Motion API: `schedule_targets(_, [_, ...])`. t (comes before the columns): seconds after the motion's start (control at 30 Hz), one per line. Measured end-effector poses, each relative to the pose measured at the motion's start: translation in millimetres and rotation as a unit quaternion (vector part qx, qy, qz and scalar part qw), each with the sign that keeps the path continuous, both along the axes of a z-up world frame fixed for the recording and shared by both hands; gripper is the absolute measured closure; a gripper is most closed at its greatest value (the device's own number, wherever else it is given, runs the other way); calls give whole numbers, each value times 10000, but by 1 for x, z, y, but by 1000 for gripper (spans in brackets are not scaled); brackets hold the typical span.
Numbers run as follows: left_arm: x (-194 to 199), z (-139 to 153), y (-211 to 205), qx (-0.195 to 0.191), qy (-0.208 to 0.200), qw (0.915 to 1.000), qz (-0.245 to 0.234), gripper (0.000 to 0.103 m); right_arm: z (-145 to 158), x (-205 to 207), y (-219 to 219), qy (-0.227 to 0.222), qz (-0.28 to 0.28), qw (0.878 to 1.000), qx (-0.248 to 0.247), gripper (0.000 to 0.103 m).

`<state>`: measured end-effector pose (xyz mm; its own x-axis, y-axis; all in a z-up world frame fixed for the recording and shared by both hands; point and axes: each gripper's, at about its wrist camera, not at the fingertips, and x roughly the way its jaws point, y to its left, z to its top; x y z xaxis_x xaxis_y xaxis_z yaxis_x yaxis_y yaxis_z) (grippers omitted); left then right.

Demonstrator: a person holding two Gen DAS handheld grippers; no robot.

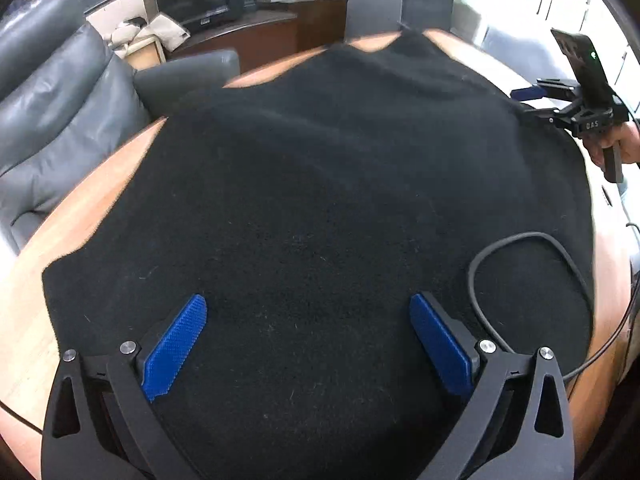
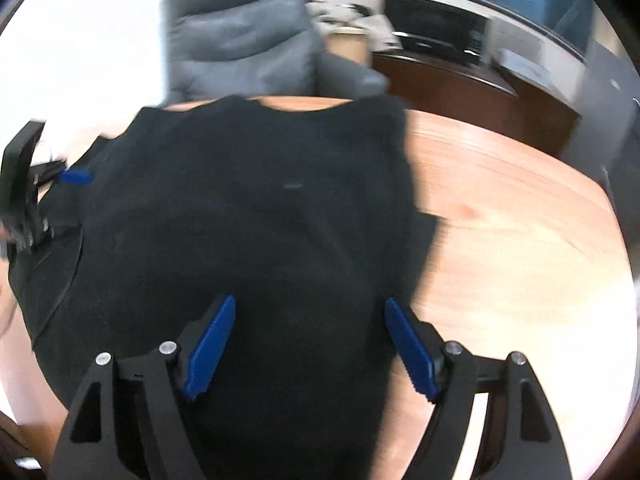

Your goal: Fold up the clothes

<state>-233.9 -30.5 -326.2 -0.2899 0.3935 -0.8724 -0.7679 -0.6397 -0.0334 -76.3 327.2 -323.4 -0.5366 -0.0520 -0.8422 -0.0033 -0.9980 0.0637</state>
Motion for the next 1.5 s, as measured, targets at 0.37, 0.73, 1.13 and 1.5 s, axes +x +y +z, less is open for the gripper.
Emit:
schedule_targets(0.37, [15, 33, 7, 280, 419, 9849, -1658, 1, -23, 70, 76, -703, 63, 9537, -2925, 21])
schedule_targets(0.73, [27, -4, 47, 22, 508, 9717, -2306, 3, -35, 36, 22, -610, 505, 9619, -2617, 30])
schedule_targets(1.13, [37, -16, 155, 282, 563, 9762, -2076, 3, 102, 39, -3, 612, 345, 9914, -1106, 73])
schedule_targets(1.5, [23, -4, 139, 464, 725, 9690, -2315, 5, 141, 51, 11, 592, 1251, 9902, 212, 73])
